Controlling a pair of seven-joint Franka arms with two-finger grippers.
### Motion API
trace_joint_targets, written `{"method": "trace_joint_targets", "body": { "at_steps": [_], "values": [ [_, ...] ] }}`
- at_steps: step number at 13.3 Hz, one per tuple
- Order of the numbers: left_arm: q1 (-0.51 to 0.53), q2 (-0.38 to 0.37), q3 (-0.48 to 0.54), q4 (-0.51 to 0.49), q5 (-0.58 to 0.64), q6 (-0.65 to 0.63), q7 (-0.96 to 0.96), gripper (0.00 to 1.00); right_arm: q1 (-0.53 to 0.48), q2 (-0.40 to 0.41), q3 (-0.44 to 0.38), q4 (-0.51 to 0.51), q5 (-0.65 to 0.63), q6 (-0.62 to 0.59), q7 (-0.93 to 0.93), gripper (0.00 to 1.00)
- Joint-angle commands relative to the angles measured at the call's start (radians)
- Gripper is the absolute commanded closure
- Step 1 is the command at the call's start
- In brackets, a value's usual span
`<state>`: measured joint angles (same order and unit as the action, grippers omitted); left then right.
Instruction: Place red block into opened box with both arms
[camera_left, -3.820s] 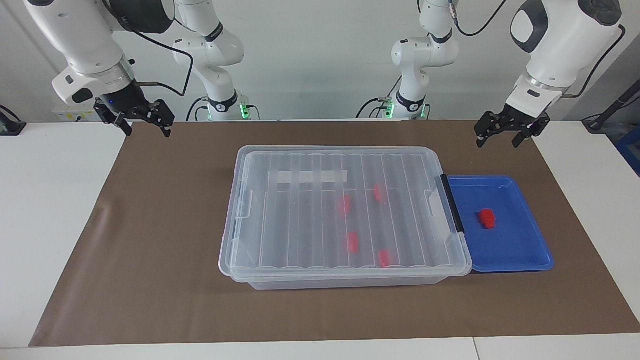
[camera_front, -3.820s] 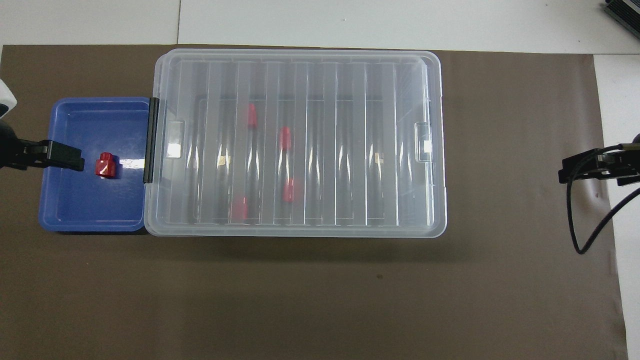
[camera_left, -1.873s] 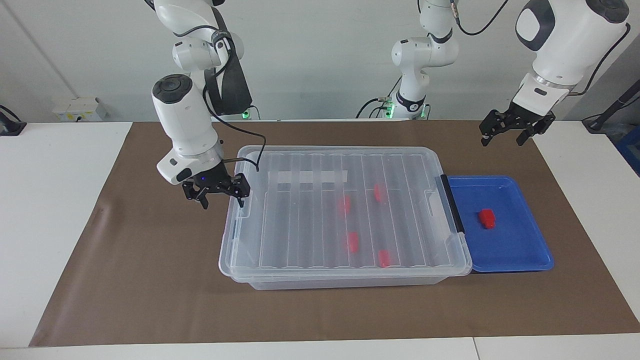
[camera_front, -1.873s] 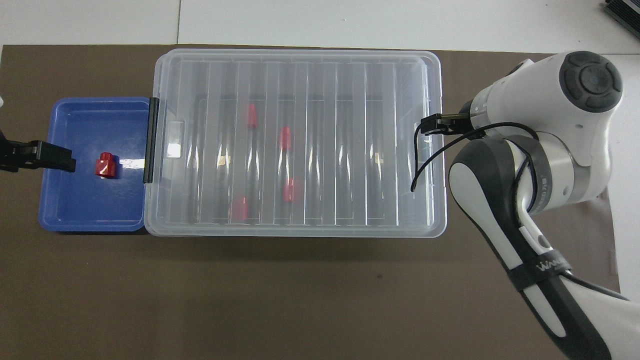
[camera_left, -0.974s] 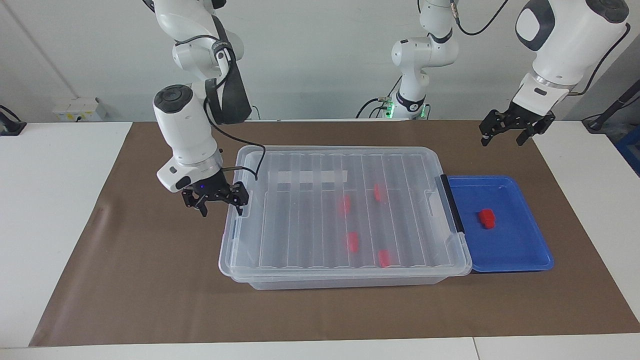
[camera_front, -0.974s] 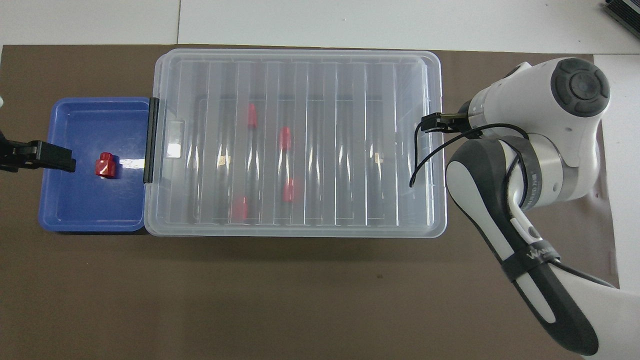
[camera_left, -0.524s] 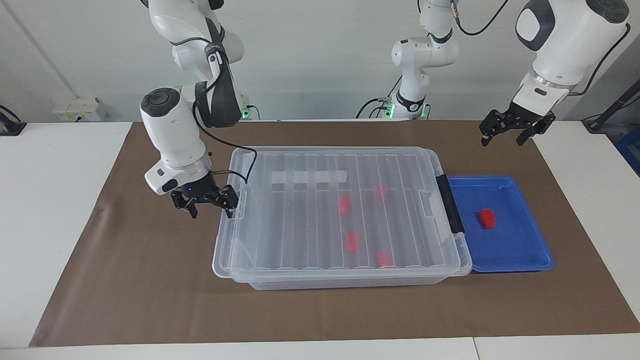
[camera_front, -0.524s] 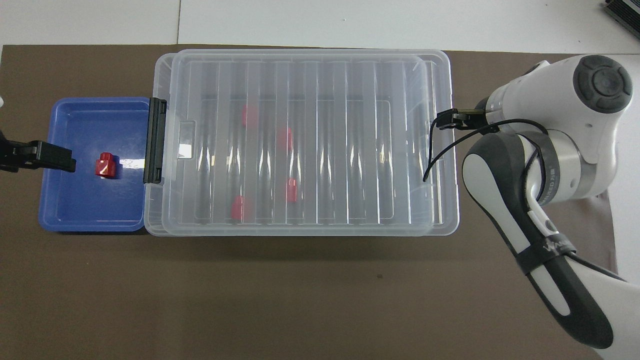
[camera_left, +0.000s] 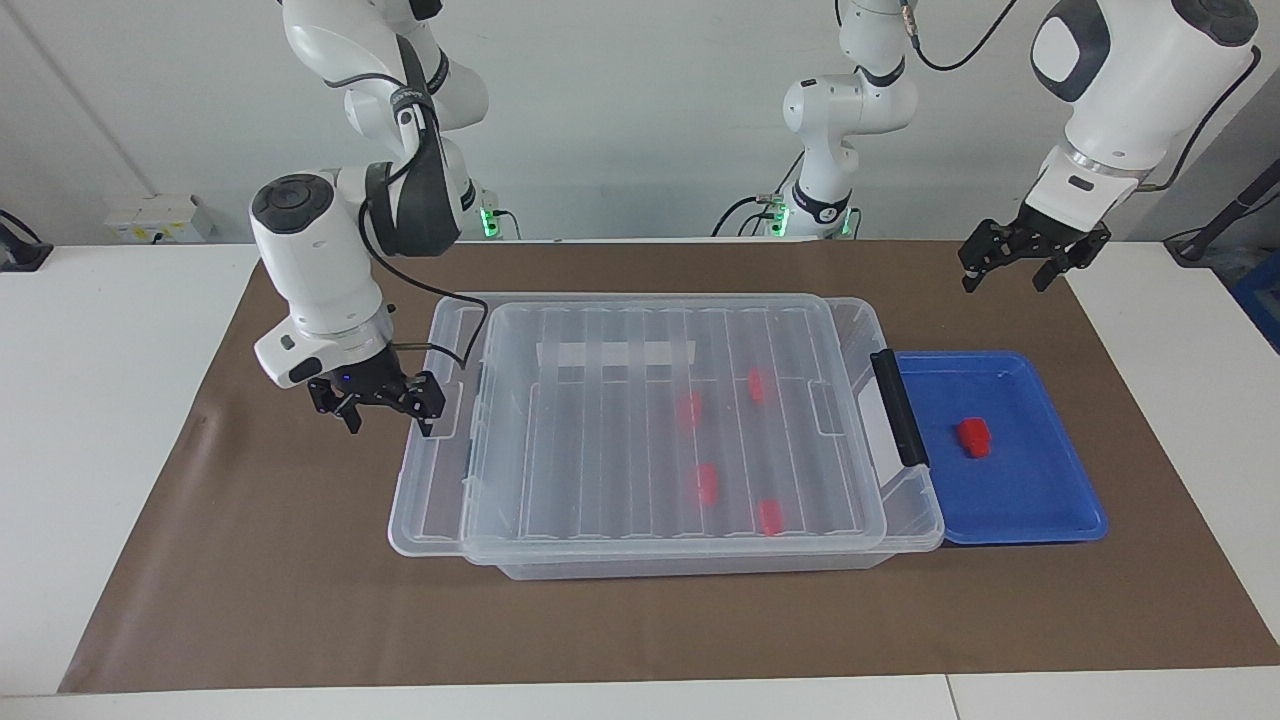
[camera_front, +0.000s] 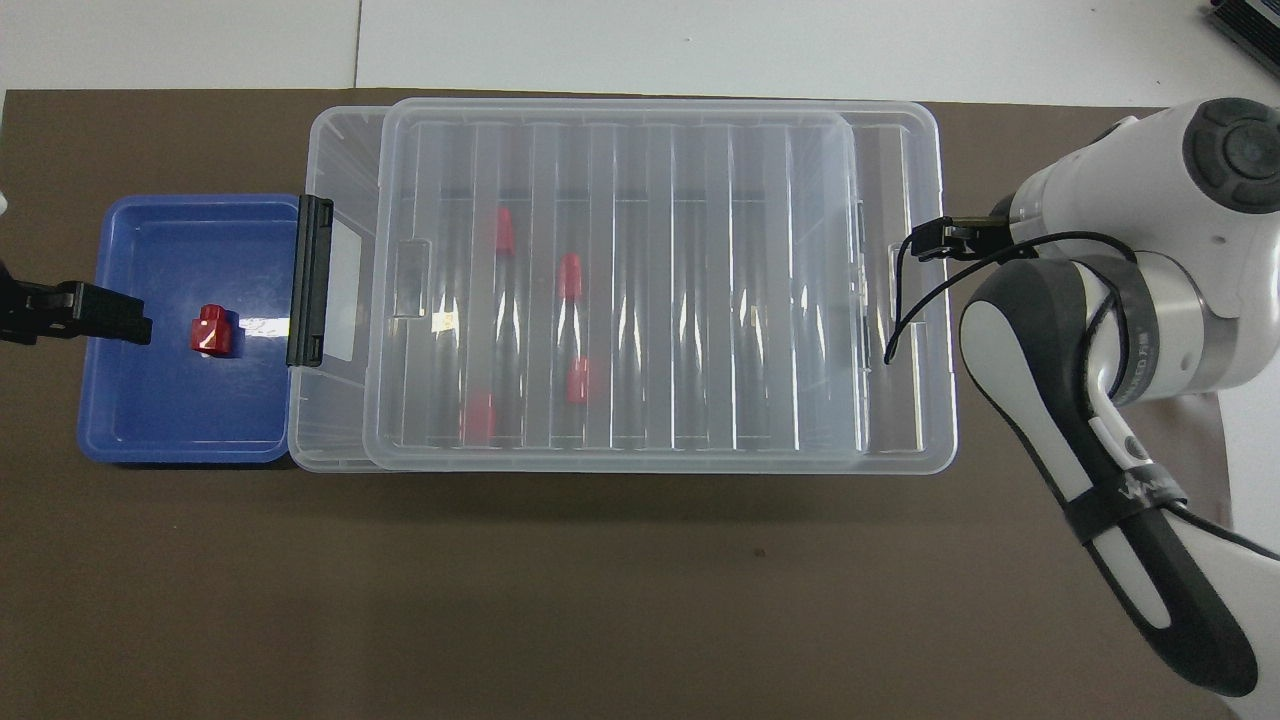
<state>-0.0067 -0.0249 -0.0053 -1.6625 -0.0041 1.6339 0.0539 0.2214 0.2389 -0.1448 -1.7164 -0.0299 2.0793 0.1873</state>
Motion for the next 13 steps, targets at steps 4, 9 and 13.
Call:
{"method": "trace_joint_targets", "body": {
  "at_steps": [4,9,13],
  "values": [
    [0.002,-0.027,0.002,-0.013,-0.010,-0.028,-0.009,0.00,-0.037,-0.018,0.002,0.011,-0.082,-0.058,-0.022,0.00],
    [0.002,-0.052,0.004,-0.043,0.024,0.041,-0.009,0.00,-0.060,-0.020,0.001,0.011,-0.105,-0.079,-0.022,0.00],
    [0.048,-0.008,0.004,-0.151,0.036,0.352,0.003,0.00,-0.077,-0.026,0.001,0.011,-0.131,-0.088,-0.022,0.00]
  ]
}}
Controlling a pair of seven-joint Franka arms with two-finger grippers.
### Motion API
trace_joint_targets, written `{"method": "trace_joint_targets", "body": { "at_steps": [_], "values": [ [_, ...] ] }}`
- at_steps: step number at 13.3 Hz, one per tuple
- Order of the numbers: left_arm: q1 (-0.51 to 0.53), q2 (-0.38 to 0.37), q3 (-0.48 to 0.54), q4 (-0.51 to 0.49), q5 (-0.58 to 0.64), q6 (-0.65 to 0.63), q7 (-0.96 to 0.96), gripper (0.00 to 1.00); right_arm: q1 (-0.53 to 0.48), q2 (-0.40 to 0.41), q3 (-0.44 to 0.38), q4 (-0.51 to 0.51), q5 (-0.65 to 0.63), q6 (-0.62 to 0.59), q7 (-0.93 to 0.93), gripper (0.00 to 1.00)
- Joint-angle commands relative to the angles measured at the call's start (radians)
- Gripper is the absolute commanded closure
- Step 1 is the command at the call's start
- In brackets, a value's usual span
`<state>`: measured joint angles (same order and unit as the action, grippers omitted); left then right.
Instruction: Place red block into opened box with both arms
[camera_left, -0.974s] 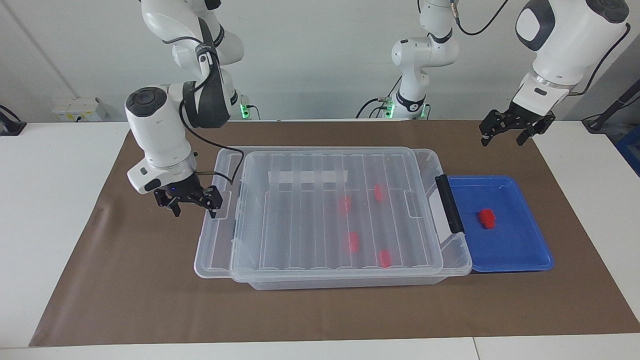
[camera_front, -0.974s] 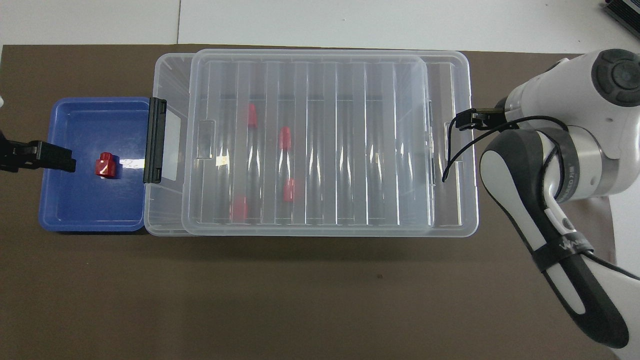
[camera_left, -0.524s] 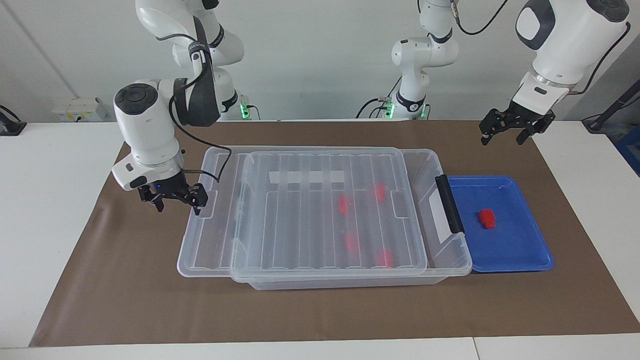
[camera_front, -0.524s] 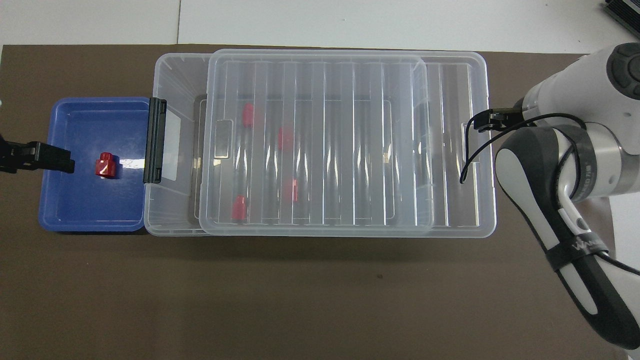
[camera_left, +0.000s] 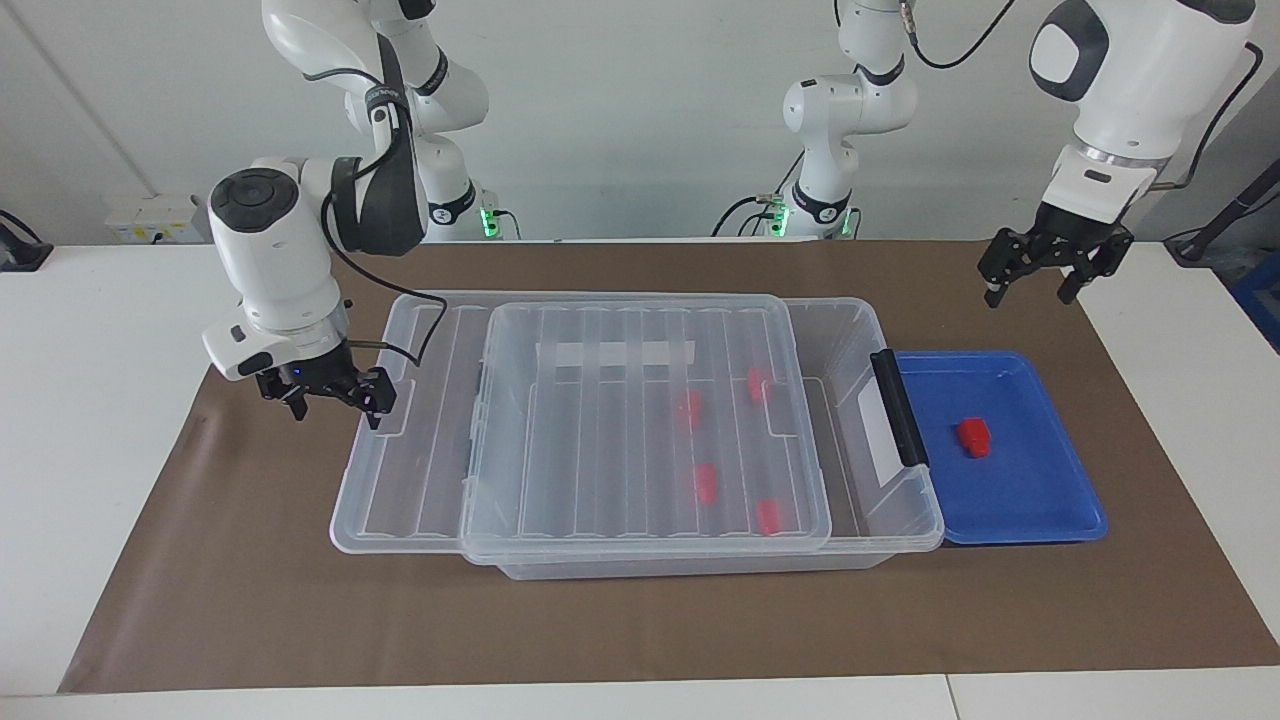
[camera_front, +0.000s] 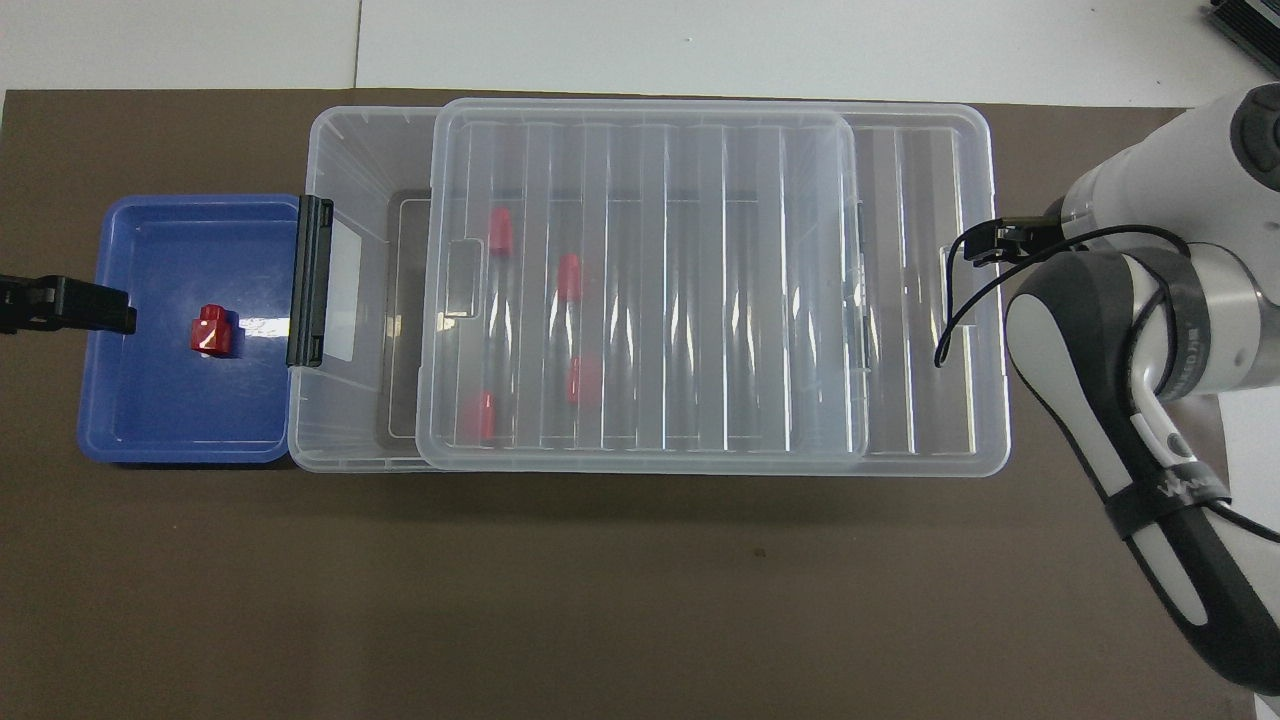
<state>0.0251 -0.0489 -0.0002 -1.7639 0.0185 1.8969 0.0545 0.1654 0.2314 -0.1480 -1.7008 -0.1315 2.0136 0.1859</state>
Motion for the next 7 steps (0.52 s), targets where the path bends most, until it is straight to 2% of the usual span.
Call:
{"method": "trace_joint_targets", "body": {
  "at_steps": [1,4,7],
  "values": [
    [0.018,0.046,-0.001,-0.049,0.008,0.128,0.002,0.00,-0.032,-0.020,0.004,-0.005,-0.031,-0.024,-0.020,0.00],
    [0.027,0.121,-0.001,-0.083,0.006,0.243,-0.001,0.00,-0.049,-0.027,0.004,-0.005,-0.034,-0.035,-0.025,0.00],
    [0.050,0.142,-0.001,-0.192,0.006,0.420,0.002,0.00,-0.063,-0.029,0.004,-0.005,-0.049,-0.045,-0.025,0.00]
  ]
}}
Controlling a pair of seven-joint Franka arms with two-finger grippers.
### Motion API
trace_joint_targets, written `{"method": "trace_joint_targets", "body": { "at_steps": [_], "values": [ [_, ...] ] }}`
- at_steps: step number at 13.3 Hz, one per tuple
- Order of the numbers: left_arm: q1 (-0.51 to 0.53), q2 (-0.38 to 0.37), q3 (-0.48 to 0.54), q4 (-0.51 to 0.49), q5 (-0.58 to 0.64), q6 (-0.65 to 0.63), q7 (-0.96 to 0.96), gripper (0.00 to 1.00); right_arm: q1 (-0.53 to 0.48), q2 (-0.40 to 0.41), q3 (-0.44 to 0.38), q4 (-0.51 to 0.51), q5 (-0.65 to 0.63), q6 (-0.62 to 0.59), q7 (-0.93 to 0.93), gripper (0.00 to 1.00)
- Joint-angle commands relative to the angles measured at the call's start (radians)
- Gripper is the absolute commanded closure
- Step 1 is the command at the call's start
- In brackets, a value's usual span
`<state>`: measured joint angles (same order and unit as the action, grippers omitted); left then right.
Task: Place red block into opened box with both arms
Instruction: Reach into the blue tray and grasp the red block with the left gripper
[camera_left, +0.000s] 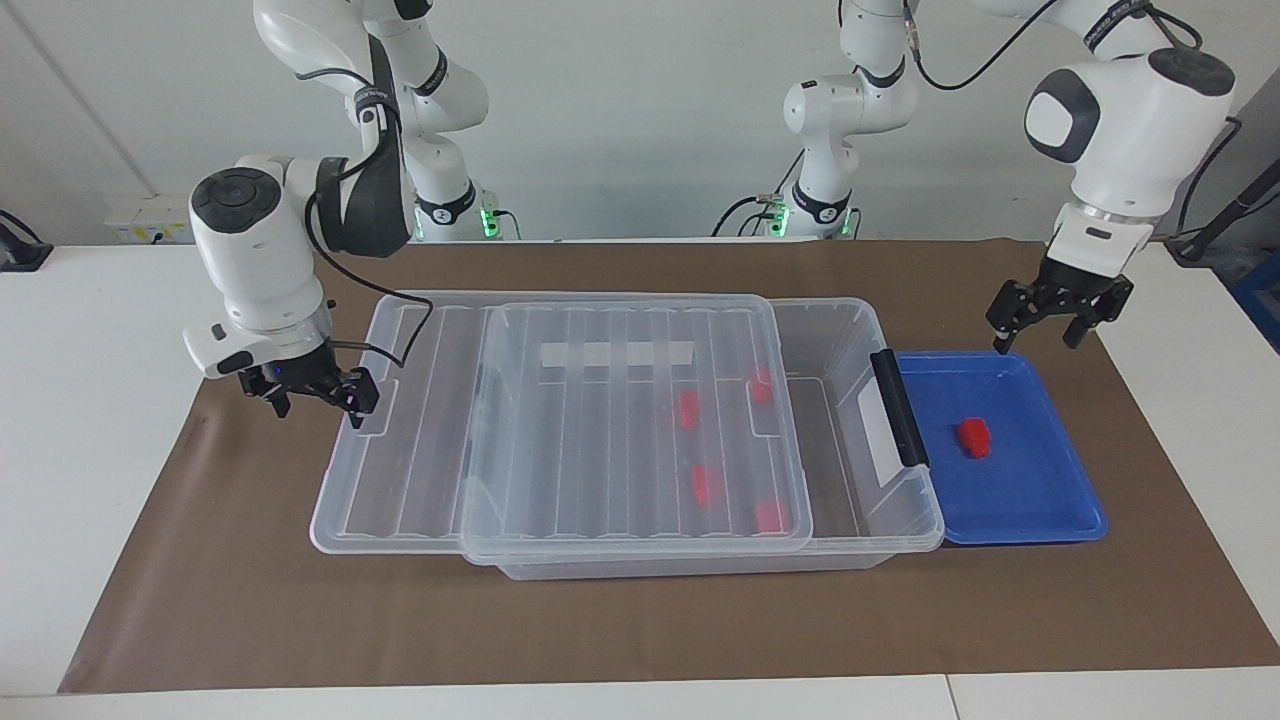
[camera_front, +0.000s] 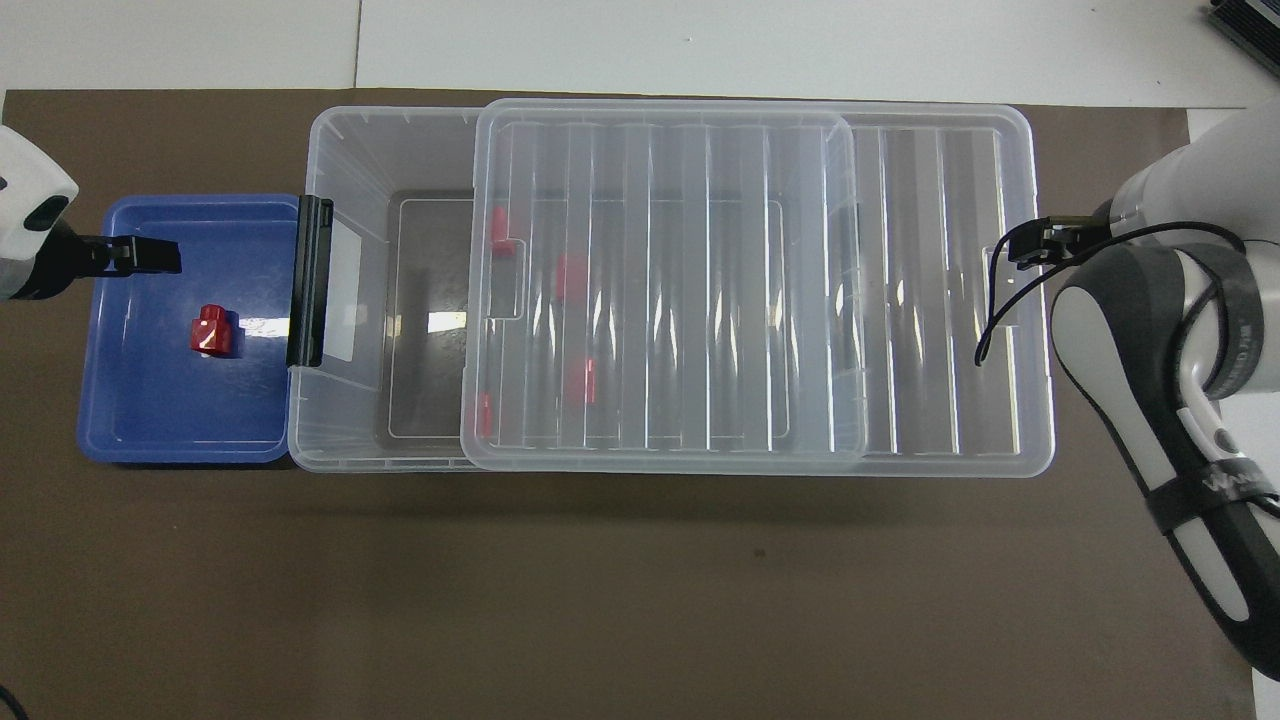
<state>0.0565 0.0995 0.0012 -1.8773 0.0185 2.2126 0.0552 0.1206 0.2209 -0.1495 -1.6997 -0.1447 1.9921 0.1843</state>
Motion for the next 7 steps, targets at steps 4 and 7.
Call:
{"method": "trace_joint_targets", "body": {
  "at_steps": [4,7],
  "values": [
    [0.052,0.040,-0.003,-0.135,0.008,0.190,0.040,0.00,-0.035,-0.025,0.005,-0.006,-0.038,-0.030,-0.025,0.00],
    [0.066,0.120,-0.003,-0.155,0.008,0.268,0.051,0.00,-0.050,-0.031,0.005,-0.008,-0.041,-0.033,-0.025,0.00]
  ]
}}
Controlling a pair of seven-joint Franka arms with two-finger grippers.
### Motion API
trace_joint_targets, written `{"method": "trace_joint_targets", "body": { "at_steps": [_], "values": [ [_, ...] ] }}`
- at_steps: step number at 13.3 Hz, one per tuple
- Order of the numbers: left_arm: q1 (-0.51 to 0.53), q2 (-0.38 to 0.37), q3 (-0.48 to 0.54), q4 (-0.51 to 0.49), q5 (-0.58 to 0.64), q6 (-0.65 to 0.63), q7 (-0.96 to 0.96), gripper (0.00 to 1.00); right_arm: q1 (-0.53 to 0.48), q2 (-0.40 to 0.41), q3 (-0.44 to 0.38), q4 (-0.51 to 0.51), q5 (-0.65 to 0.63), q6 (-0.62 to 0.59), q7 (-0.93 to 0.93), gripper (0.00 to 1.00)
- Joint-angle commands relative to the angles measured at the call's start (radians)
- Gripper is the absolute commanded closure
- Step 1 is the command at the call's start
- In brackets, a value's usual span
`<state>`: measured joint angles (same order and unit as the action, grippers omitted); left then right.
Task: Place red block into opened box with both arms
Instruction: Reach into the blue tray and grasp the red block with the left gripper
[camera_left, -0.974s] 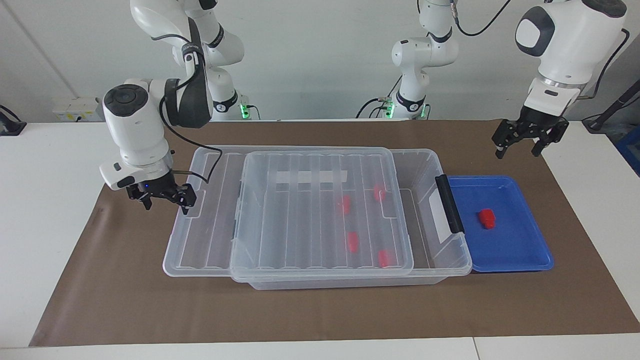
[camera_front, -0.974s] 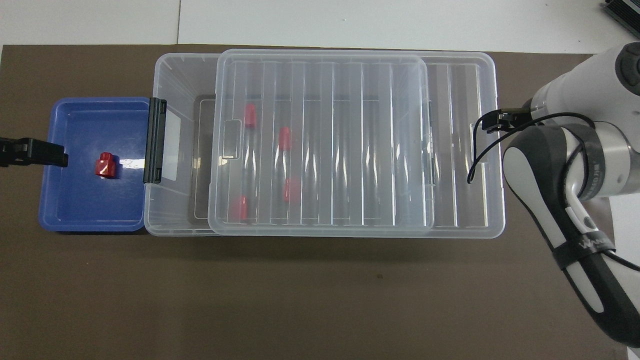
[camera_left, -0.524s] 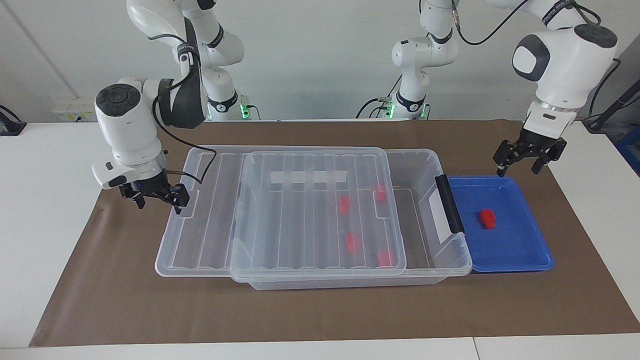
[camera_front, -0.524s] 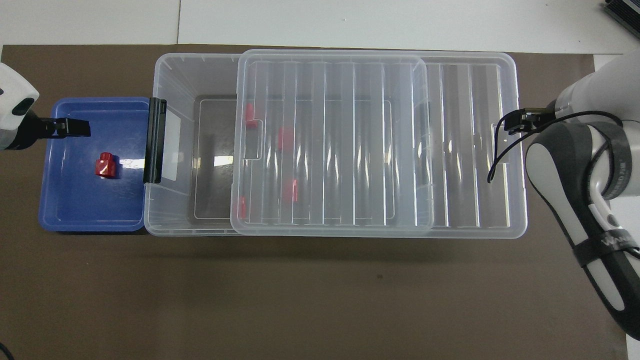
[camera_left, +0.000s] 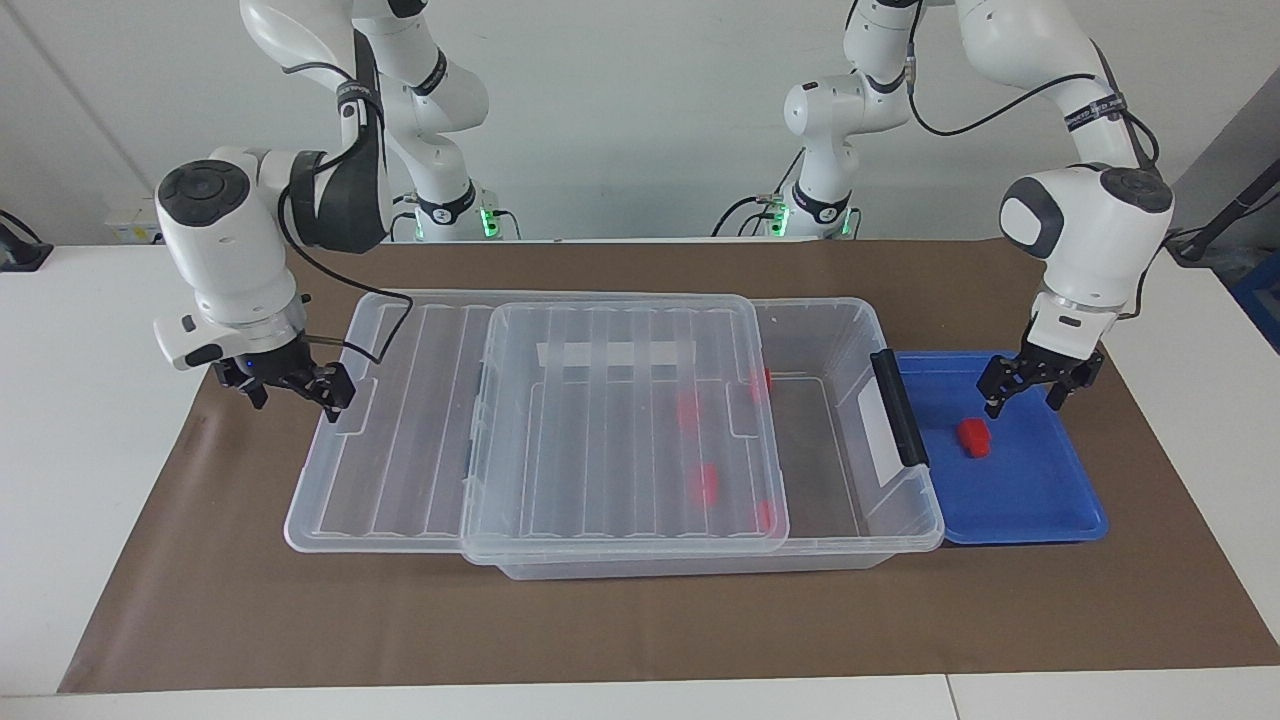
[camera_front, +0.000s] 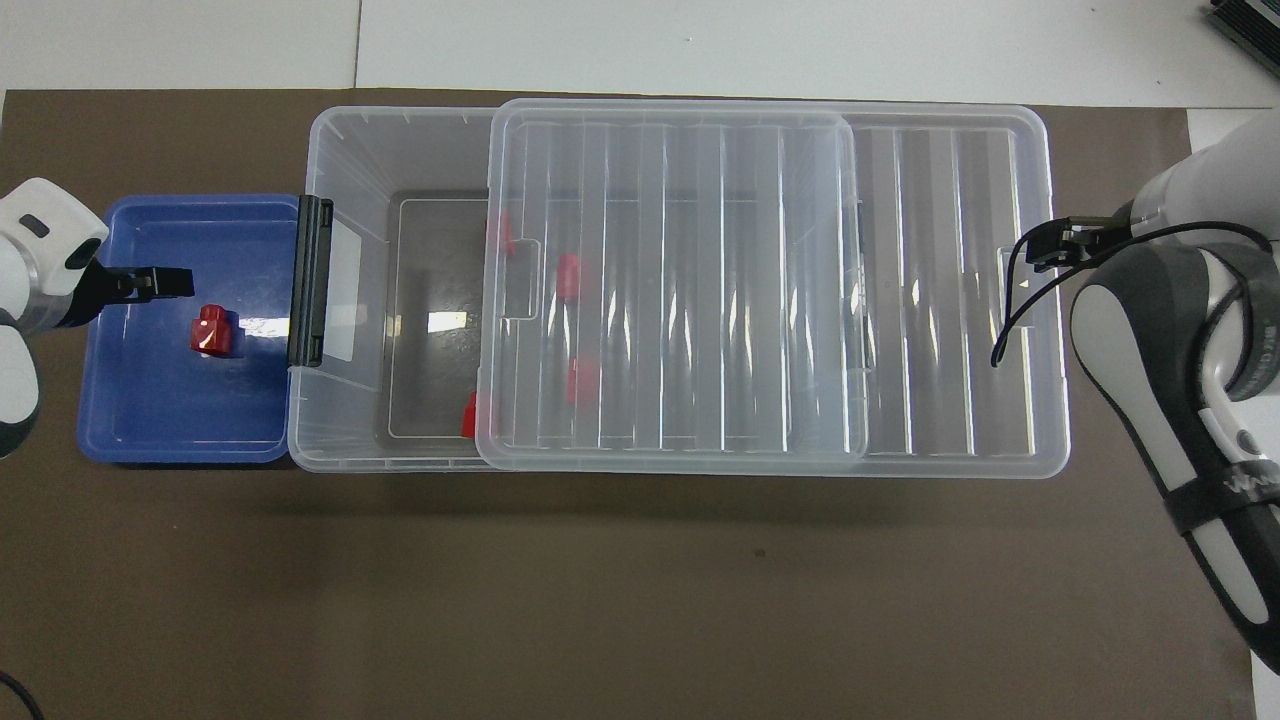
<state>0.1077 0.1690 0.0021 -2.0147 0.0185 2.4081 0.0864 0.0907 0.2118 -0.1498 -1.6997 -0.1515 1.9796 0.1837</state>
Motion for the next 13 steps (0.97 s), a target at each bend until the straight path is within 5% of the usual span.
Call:
{"method": "trace_joint_targets", "body": {
  "at_steps": [1,10,11,13],
  "values": [
    [0.026,0.079,-0.004,-0.028,0.006,0.100,0.019,0.00,-0.022,-0.022,0.006,-0.009,-0.034,-0.021,-0.024,0.00],
    [0.017,0.121,-0.004,-0.067,0.008,0.126,0.007,0.00,-0.025,-0.034,0.010,-0.008,-0.049,-0.024,-0.035,0.00],
    [0.012,0.119,-0.004,-0.075,0.008,0.126,0.006,0.07,-0.025,-0.035,0.013,-0.006,-0.039,-0.022,-0.033,0.00],
    [0.015,0.113,-0.004,-0.096,0.006,0.118,0.009,0.39,-0.020,-0.035,0.019,-0.005,-0.019,-0.018,-0.033,0.00]
  ]
}}
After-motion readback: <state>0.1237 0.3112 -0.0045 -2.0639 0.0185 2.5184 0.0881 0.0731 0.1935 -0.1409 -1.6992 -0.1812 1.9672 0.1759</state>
